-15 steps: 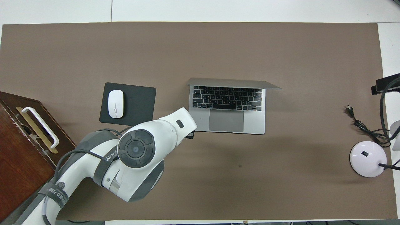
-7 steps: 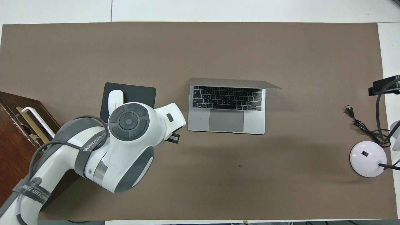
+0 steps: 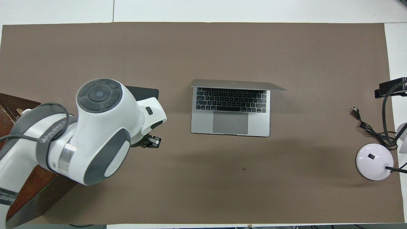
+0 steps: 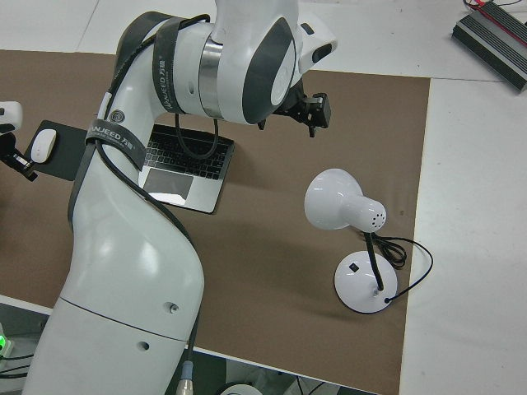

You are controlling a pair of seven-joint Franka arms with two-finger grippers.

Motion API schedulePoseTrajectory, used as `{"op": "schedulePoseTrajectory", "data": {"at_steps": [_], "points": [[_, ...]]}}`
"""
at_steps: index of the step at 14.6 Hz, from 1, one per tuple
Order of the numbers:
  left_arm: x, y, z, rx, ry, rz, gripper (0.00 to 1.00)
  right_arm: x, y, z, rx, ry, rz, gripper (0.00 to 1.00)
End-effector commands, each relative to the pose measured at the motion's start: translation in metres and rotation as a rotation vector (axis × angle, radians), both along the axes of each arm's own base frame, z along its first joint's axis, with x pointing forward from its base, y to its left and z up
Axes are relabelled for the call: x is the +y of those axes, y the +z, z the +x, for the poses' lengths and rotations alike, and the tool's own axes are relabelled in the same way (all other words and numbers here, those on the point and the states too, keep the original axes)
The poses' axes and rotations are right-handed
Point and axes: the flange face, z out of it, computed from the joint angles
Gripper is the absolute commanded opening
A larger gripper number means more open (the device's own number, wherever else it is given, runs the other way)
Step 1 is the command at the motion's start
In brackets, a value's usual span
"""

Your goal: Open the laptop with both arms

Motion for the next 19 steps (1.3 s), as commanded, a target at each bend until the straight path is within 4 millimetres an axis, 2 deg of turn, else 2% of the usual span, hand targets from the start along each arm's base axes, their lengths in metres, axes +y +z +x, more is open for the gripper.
{"op": "schedulePoseTrajectory", "data": {"at_steps": [1, 2, 7, 10, 14, 16, 17, 19], "points": [[0.050, 0.047, -0.006, 0.023, -0.002, -0.071, 0.00, 0.001, 0.000, -0.007, -0.021, 0.011, 0.001, 1.00], [0.065, 0.062, -0.010, 0.021, 0.001, -0.079, 0.00, 0.001, 0.000, -0.007, -0.021, 0.011, 0.001, 1.00], [0.117, 0.111, -0.018, -0.032, 0.086, -0.096, 0.00, 0.003, 0.001, -0.006, -0.023, 0.014, 0.001, 1.00], [0.146, 0.127, -0.011, -0.052, 0.146, -0.101, 0.00, 0.003, 0.001, -0.006, -0.023, 0.014, 0.001, 1.00], [0.175, 0.151, -0.001, -0.114, 0.210, -0.114, 0.00, 0.000, 0.001, -0.007, -0.023, 0.014, 0.000, 1.00], [0.188, 0.159, 0.003, -0.140, 0.237, -0.114, 0.70, -0.001, 0.001, -0.007, -0.021, 0.015, 0.001, 1.00], [0.195, 0.166, 0.005, -0.155, 0.252, -0.116, 1.00, -0.002, 0.001, -0.007, -0.023, 0.015, 0.000, 1.00], [0.206, 0.173, 0.008, -0.176, 0.261, -0.112, 1.00, -0.002, 0.001, -0.007, -0.021, 0.014, 0.001, 1.00]]}}
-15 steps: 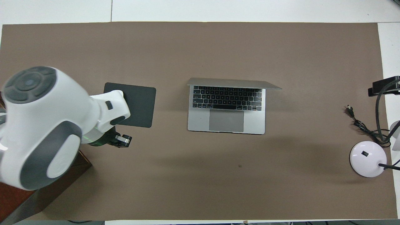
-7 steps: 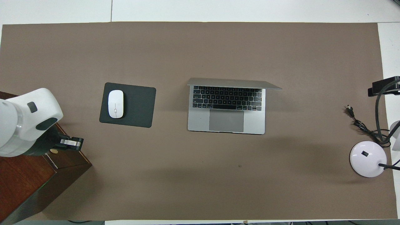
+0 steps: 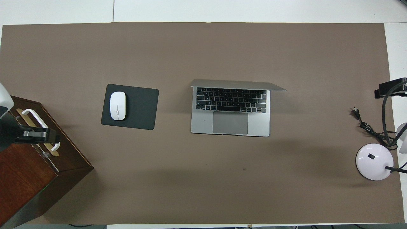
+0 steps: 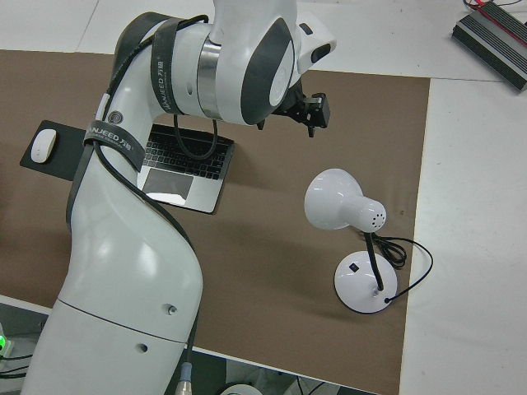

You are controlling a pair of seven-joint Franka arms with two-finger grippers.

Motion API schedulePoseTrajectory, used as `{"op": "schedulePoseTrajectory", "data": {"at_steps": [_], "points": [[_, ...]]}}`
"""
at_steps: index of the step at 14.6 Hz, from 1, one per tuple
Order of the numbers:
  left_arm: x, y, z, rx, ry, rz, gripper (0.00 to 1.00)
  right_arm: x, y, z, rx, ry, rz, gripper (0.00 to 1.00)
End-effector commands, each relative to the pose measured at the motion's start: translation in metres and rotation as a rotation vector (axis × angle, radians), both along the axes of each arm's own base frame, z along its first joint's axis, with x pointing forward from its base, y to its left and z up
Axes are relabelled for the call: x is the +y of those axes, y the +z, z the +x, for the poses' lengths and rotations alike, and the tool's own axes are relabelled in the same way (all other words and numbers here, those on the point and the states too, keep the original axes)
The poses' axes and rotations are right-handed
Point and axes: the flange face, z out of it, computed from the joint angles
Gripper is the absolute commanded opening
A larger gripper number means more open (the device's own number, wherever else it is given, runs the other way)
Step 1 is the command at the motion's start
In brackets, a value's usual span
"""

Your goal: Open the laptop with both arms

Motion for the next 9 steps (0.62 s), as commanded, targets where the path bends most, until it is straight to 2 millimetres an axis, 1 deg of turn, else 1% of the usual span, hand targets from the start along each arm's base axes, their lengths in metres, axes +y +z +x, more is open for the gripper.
{"op": "schedulePoseTrajectory", "data": {"at_steps": [1, 4, 7, 8, 9], "points": [[0.013, 0.012, 0.006, -0.023, 0.006, -0.004, 1.00, -0.003, 0.000, -0.006, -0.019, 0.010, 0.001, 1.00], [0.032, 0.014, 0.009, -0.041, 0.034, -0.002, 1.00, -0.001, 0.000, -0.005, -0.021, 0.009, 0.001, 1.00], [0.060, 0.015, 0.018, -0.099, 0.047, -0.003, 1.00, 0.001, -0.001, -0.005, -0.019, 0.010, 0.001, 1.00], [0.064, 0.016, 0.020, -0.112, 0.059, -0.001, 1.00, 0.001, -0.001, -0.005, -0.019, 0.010, 0.001, 1.00], [0.068, 0.016, 0.021, -0.120, 0.056, 0.039, 1.00, 0.001, -0.001, -0.005, -0.018, 0.012, 0.001, 1.00]]}}
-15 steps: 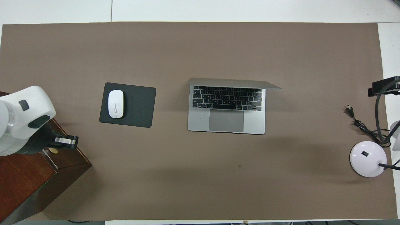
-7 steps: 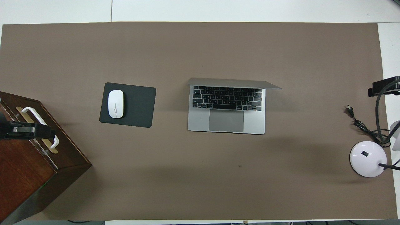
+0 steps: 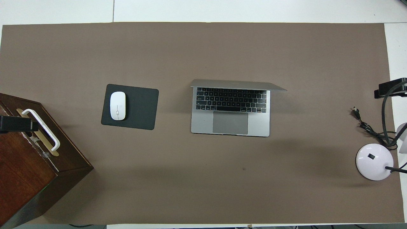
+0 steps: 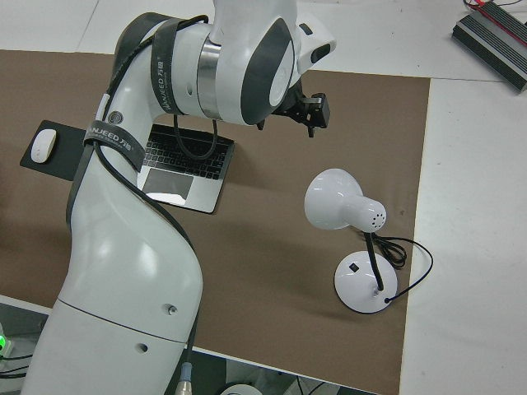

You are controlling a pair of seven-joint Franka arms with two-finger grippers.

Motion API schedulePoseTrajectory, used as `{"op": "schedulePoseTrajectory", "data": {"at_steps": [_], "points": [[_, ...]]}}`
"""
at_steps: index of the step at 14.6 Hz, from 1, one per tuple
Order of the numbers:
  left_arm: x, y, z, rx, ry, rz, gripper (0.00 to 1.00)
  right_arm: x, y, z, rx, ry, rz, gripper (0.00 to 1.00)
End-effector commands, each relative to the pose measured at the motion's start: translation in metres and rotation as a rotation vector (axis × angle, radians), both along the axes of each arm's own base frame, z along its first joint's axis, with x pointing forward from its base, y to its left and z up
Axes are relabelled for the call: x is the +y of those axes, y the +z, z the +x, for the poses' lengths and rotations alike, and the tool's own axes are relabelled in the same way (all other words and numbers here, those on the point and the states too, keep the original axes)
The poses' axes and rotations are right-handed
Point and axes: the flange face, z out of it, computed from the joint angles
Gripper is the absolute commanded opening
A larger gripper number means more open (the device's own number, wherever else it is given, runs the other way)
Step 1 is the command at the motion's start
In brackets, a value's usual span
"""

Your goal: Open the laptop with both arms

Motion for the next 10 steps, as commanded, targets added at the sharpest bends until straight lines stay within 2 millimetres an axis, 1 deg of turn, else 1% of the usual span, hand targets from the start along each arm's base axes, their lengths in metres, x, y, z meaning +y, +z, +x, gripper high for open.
{"op": "schedulePoseTrajectory", "data": {"at_steps": [1, 3, 5, 8, 10], "points": [[0.011, 0.004, 0.007, -0.029, -0.013, 0.088, 1.00, -0.001, 0.000, -0.005, -0.020, 0.011, 0.001, 1.00], [0.013, 0.000, 0.012, -0.036, -0.012, 0.107, 1.00, -0.001, -0.001, -0.006, -0.018, 0.011, 0.001, 1.00], [0.016, -0.006, 0.022, -0.030, -0.010, 0.108, 1.00, -0.001, -0.005, -0.006, -0.011, 0.011, 0.002, 1.00], [0.018, 0.002, 0.045, -0.036, -0.006, 0.107, 1.00, -0.001, -0.005, -0.006, -0.009, 0.010, 0.002, 1.00], [0.019, 0.002, 0.058, -0.039, -0.006, 0.107, 1.00, -0.001, -0.005, -0.006, -0.009, 0.013, 0.002, 1.00]]}}
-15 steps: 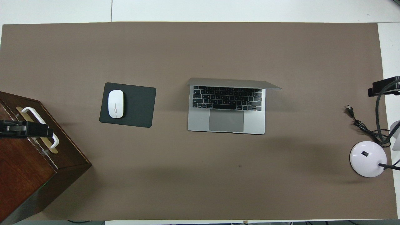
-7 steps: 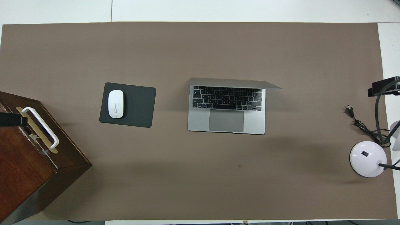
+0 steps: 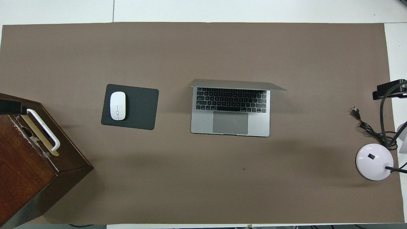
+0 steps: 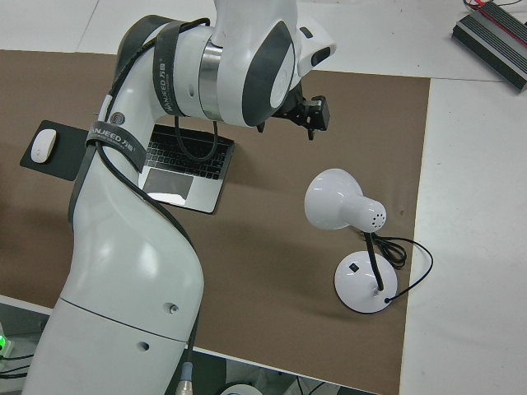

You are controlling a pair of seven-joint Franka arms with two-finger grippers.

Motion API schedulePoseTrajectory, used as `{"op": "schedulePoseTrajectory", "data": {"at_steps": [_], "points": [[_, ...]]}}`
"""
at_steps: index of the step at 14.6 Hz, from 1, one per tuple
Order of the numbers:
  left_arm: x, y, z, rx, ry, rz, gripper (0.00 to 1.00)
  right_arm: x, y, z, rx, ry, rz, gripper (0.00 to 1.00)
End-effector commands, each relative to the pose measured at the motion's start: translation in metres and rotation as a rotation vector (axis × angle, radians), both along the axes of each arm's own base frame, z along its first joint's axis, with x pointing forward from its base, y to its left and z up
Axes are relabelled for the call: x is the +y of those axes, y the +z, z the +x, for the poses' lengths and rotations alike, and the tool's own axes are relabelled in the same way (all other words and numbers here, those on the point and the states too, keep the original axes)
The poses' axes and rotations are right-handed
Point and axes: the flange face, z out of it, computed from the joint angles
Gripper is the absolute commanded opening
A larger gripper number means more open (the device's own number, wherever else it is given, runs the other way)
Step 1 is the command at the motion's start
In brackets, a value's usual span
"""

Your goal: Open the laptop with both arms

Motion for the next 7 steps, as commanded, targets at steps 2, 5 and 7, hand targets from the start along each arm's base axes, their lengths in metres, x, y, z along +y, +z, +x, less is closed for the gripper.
{"op": "schedulePoseTrajectory", "data": {"at_steps": [2, 5, 7], "points": [[0.005, -0.005, 0.026, 0.017, -0.008, 0.020, 1.00, -0.001, 0.000, -0.006, -0.019, 0.010, 0.001, 1.00], [0.003, -0.020, 0.033, 0.032, -0.012, 0.018, 1.00, -0.001, 0.000, -0.005, -0.020, 0.011, 0.001, 1.00], [0.000, -0.022, 0.032, 0.040, -0.018, 0.017, 1.00, -0.001, 0.000, -0.006, -0.020, 0.011, 0.001, 1.00]]}}
